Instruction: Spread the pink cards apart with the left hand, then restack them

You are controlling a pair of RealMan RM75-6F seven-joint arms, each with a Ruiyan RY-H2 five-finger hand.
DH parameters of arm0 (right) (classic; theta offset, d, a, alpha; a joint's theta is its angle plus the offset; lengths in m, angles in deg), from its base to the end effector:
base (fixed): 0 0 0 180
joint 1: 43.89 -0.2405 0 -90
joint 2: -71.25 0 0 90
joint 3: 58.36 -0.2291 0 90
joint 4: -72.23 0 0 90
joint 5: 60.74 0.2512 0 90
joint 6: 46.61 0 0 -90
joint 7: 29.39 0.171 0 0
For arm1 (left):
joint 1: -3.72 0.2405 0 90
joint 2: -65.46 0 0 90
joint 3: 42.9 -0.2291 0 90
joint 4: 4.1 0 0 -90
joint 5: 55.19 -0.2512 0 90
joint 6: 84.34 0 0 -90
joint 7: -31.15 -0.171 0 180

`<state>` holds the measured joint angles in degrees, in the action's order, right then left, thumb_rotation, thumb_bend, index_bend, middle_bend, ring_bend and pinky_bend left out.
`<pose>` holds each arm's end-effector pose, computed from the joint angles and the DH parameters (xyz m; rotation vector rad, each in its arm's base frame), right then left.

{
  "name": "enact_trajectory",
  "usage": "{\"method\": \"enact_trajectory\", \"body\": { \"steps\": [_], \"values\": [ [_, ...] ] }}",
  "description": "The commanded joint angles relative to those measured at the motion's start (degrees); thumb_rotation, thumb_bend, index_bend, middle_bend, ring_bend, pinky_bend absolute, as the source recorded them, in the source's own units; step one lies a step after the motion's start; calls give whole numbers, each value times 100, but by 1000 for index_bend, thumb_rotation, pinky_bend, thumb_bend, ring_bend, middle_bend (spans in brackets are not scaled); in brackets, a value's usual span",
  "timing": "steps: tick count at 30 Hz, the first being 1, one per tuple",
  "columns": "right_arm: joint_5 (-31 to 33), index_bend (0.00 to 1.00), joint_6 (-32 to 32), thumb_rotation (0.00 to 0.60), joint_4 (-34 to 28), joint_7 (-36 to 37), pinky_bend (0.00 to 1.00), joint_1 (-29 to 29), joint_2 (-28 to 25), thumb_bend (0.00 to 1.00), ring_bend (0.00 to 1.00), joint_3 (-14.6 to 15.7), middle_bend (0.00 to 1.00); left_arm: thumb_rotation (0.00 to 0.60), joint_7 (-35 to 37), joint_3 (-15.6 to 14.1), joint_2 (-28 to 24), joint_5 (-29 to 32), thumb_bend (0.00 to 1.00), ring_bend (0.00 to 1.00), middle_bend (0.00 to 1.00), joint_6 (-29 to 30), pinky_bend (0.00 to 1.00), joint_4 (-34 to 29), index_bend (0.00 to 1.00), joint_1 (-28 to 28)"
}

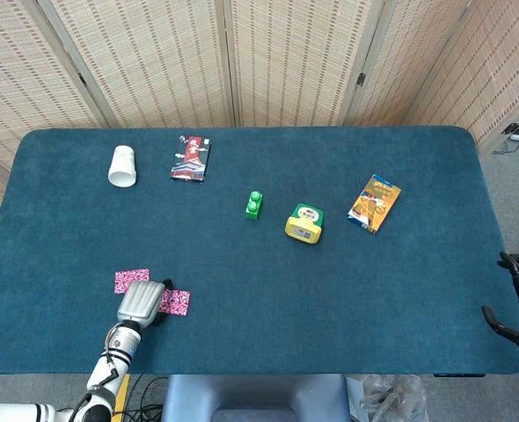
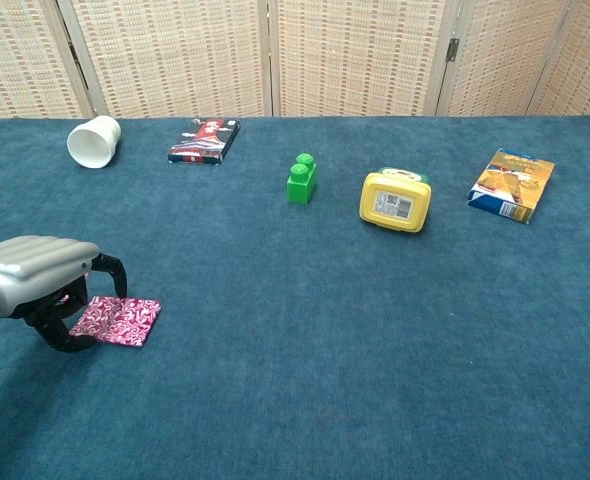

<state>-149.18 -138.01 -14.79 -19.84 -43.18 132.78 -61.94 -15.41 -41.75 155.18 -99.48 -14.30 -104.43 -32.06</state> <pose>-0.3312 -0.1819 0.1512 1.2935 -0.8672 0.9588 -0.1645 0.2649 -0.0810 -1.8000 -1.0093 -0.5003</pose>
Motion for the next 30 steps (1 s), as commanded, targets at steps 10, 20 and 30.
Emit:
{"method": "enact_trajectory", "body": {
  "steps": [10,20,30],
  "values": [
    [3,53,-6,600,17,10,137,5,9,331,115,-2,246,600,-7,20,-8,24,316,893,936,-4,1000,-32,269,4],
    [9,53,-23,600,16,21,137,11,-5,331,116,-13,246,600,342,302,-529,-117,315,893,936,152,1000,-266,252,63],
    [-22,53,-6,600,-8,-15,137,-11,14,332,116,-9,246,600,438,296,-675,239,315,893,936,-380,1000,564,257,-1]
  ]
}}
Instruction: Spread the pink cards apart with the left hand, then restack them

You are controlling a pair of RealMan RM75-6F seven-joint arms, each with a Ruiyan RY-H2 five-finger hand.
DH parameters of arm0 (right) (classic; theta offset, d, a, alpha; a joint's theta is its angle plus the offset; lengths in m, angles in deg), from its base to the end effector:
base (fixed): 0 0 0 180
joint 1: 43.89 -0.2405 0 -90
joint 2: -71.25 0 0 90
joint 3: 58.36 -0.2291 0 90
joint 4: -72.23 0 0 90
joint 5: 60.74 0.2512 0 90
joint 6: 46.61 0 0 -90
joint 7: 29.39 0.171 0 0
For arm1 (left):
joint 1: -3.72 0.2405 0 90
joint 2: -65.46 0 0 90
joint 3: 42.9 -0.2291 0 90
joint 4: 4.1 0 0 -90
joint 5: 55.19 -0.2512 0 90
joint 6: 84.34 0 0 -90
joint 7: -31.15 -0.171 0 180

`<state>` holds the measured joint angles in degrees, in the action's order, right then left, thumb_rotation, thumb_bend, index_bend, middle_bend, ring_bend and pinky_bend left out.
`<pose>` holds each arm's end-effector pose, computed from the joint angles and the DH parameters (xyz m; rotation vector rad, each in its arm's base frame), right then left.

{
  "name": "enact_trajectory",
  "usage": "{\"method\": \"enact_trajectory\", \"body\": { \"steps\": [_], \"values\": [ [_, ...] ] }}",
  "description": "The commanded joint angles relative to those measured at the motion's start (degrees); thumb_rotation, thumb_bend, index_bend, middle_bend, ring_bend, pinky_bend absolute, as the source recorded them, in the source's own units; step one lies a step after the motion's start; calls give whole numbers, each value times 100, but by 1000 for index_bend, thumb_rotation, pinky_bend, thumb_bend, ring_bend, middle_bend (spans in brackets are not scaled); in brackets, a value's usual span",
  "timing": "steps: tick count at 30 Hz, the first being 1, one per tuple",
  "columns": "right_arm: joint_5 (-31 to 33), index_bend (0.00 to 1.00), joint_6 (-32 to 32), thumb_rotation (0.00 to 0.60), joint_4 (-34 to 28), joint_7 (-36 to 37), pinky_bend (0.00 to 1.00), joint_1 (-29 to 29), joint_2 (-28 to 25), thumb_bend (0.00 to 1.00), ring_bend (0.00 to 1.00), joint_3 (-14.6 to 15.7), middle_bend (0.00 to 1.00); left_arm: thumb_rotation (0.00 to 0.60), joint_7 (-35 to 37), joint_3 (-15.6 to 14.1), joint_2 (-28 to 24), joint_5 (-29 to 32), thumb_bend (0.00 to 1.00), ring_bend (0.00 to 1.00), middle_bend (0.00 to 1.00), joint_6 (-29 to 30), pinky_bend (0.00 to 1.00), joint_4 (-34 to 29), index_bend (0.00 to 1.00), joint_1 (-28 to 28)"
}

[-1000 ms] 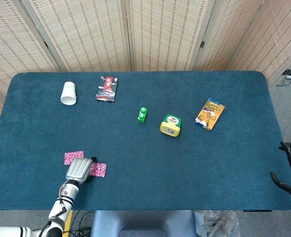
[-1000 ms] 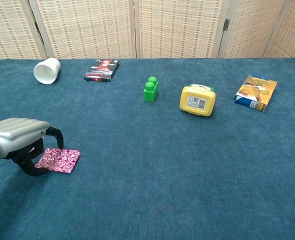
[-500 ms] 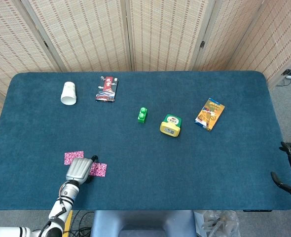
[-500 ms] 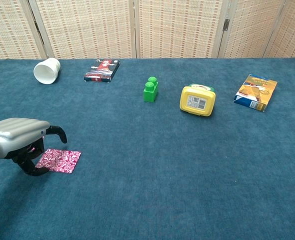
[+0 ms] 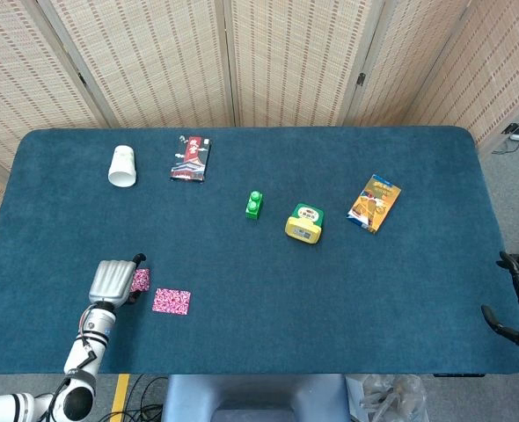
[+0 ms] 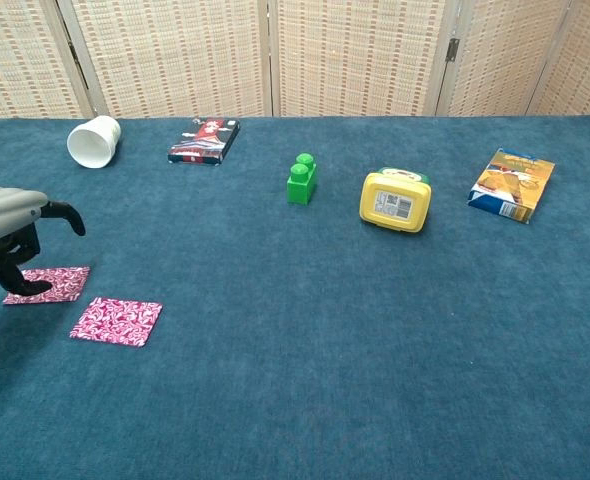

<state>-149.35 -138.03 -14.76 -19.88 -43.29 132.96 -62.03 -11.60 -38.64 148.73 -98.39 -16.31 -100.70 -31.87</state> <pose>-0.3301 -0.1829 0.1503 1.2955 -0.8654 0.9642 -0.2016 0.3072 -0.0387 -1.6718 -0.9655 -0.4804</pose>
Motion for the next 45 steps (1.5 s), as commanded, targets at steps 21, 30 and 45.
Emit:
{"method": "enact_trajectory", "body": {
  "steps": [21,30,45],
  "values": [
    [18,53,39,600,-108,-118,137,-4,-19,331,116,17,246,600,102,-103,176,283,315,893,936,-369,1000,626,241,-8],
    [27,53,51,600,-106,-132,137,-3,-13,332,116,21,249,600,112,-122,244,327,315,893,936,-387,1000,727,247,17],
    [30,53,50,600,-166,-200,137,3,-31,332,117,24,252,600,285,-109,318,185,316,893,936,-455,1000,907,309,64]
  ]
}}
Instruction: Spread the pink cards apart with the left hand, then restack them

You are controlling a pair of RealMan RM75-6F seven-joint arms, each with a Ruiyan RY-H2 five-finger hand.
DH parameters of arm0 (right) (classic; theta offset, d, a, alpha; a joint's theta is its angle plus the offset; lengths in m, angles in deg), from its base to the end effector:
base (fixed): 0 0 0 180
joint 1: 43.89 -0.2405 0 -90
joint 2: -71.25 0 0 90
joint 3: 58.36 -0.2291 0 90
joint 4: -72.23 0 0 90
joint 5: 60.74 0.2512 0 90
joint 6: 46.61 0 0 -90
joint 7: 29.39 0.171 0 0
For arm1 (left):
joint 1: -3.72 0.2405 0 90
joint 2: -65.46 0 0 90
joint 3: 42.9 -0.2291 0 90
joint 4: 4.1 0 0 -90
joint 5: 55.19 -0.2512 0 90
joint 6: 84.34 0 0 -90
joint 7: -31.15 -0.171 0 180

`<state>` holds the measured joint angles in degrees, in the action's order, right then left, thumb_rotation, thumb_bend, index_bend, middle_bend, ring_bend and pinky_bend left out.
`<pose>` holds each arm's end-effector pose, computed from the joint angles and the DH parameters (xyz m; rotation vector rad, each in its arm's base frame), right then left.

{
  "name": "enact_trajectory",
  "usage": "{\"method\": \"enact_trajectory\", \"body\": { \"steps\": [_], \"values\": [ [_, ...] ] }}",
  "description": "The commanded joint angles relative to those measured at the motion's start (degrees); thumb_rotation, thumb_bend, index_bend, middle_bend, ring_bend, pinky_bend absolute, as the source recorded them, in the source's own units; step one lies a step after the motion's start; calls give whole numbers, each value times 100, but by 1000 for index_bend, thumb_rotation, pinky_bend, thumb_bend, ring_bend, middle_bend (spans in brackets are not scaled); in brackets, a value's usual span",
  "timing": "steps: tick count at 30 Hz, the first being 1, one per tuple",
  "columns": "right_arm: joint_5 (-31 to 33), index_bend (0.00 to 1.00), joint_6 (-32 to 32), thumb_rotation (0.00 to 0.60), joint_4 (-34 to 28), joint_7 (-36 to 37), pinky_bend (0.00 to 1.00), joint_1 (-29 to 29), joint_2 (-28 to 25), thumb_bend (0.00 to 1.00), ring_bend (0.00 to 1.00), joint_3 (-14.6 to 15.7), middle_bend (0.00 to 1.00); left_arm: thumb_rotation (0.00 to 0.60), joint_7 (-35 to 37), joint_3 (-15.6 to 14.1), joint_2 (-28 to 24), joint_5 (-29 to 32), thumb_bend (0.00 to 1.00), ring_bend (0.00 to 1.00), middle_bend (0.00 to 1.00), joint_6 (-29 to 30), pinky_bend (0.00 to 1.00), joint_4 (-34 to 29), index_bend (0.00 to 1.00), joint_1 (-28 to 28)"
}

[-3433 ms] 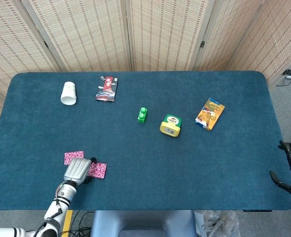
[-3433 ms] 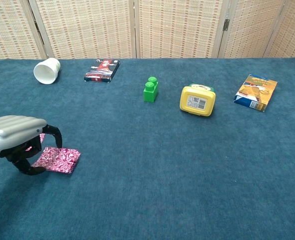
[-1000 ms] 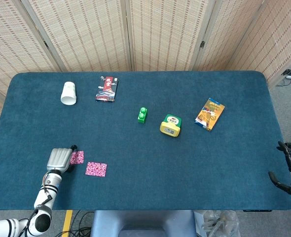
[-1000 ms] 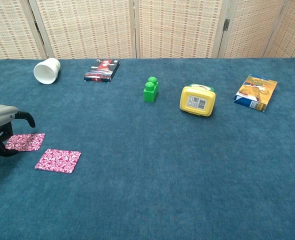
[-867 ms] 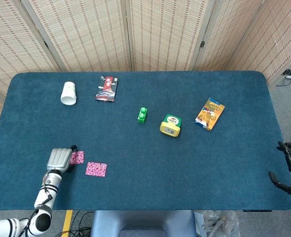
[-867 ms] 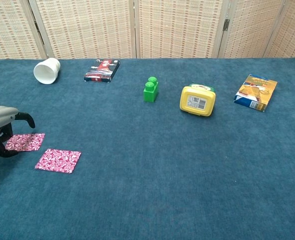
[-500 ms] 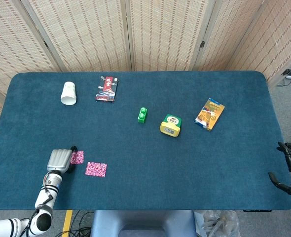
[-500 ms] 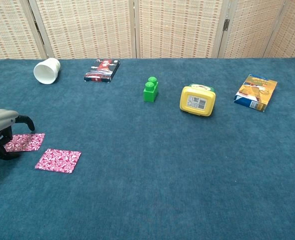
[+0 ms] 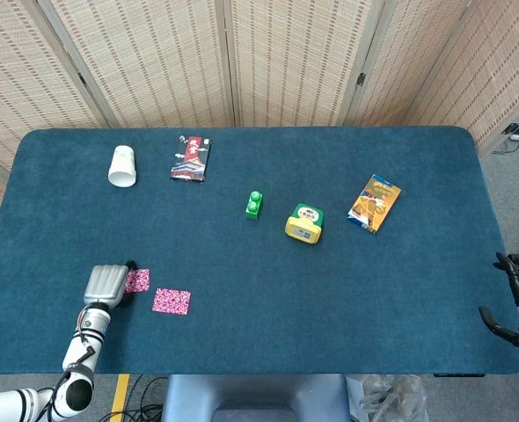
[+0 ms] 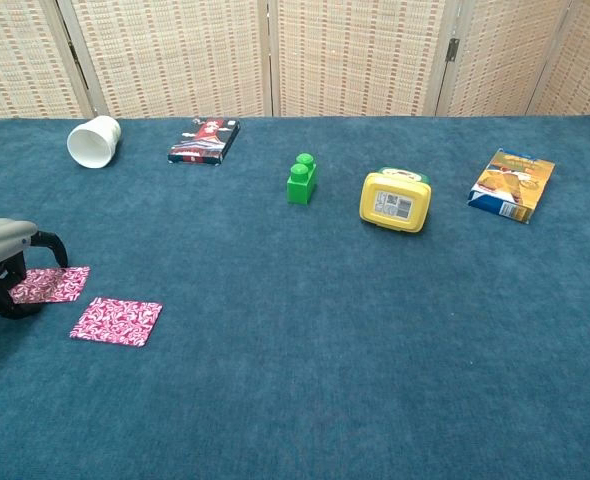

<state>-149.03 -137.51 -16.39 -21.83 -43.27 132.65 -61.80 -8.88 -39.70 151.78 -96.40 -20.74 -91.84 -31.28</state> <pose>-0.3266 -0.1820 0.1469 1.2999 -0.8702 0.9438 -0.2405 0.3133 -0.0522 -1.6537 -1.0085 -0.3978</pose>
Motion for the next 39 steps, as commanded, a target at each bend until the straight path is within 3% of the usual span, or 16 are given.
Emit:
{"method": "enact_trajectory", "body": {
  "steps": [1,16,29,39],
  "values": [
    [-8,53,-5,600,-6,-10,137,2,0,332,117,3,252,600,21,-4,20,-22,316,893,936,-19,1000,33,314,8],
    [4,53,16,600,-38,-55,137,-5,-9,331,117,0,252,600,206,69,21,-182,315,893,936,-82,1000,133,400,34],
    [20,53,25,600,-32,-56,137,-11,-9,331,117,-11,263,600,303,135,-317,-317,315,893,936,-64,1000,-290,398,30],
    [17,53,10,600,-24,-46,137,-6,3,331,117,-12,266,600,234,-3,-532,-788,315,893,936,87,1000,-1049,387,34]
  ]
}}
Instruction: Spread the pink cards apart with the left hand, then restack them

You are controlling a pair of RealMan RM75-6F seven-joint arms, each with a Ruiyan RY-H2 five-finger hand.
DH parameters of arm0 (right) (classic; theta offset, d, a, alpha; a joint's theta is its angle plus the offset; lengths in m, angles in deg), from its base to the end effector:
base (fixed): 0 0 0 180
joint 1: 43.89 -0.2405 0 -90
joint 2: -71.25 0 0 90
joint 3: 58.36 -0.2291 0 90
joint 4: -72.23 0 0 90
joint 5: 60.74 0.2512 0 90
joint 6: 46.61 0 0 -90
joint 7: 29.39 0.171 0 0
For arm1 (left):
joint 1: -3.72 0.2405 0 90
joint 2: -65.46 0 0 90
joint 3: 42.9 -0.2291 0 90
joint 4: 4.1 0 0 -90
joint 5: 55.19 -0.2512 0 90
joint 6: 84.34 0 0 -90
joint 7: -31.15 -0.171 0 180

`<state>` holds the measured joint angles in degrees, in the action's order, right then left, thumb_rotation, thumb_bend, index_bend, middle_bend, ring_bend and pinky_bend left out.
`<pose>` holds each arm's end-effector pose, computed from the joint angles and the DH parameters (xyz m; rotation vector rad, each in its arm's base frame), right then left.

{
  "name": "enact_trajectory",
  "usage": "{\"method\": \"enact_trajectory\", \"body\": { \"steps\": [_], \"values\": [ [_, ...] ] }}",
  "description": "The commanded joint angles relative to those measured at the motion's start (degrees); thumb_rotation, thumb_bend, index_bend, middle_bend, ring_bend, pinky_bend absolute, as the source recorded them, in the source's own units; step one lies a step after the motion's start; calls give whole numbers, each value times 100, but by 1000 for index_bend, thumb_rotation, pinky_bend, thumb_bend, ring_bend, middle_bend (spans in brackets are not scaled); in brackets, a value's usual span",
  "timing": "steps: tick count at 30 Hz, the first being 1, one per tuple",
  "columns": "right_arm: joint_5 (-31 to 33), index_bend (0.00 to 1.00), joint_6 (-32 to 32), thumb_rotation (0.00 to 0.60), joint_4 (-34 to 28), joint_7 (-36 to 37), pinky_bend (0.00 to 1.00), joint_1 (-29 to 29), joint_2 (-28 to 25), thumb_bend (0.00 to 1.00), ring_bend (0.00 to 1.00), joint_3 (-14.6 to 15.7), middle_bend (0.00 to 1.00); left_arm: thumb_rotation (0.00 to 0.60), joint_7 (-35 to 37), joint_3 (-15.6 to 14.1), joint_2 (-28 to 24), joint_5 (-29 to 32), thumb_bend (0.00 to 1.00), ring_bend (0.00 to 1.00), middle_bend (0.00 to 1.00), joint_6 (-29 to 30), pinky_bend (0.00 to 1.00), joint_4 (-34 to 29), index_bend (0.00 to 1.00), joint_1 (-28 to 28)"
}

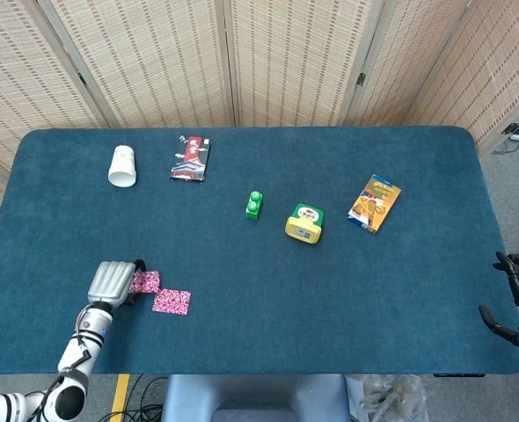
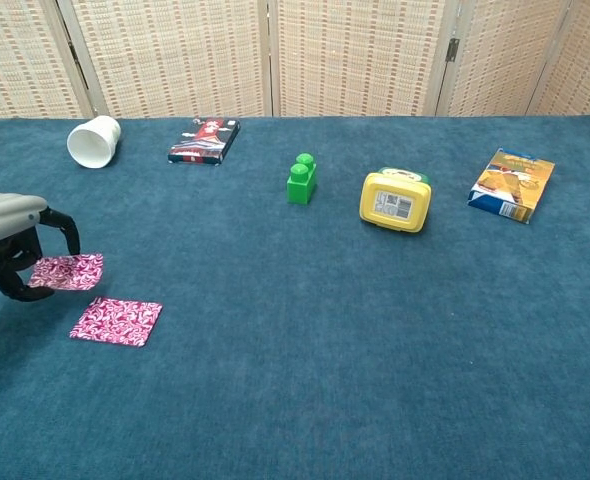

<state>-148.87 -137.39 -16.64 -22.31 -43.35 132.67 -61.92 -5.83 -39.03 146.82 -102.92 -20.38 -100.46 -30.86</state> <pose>-0.3258 -0.1829 0.1464 1.2992 -0.8676 0.9405 -0.2039 0.3059 -0.0386 -1.7151 -1.0055 -0.5398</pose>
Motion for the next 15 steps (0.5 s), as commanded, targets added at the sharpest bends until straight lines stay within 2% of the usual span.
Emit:
{"method": "enact_trajectory", "body": {
  "steps": [1,7,15],
  "values": [
    [5,53,-5,600,3,7,137,5,2,332,117,-1,266,600,-110,-107,-27,-187,315,893,936,54,1000,-264,387,-15],
    [8,53,-25,600,28,48,137,26,0,331,117,6,266,600,-374,-279,152,-271,315,893,936,38,1000,-442,381,-72],
    [17,53,-16,600,67,93,136,30,3,332,117,7,266,600,-656,-305,413,-200,315,893,936,167,1000,-507,376,-133]
  ]
}}
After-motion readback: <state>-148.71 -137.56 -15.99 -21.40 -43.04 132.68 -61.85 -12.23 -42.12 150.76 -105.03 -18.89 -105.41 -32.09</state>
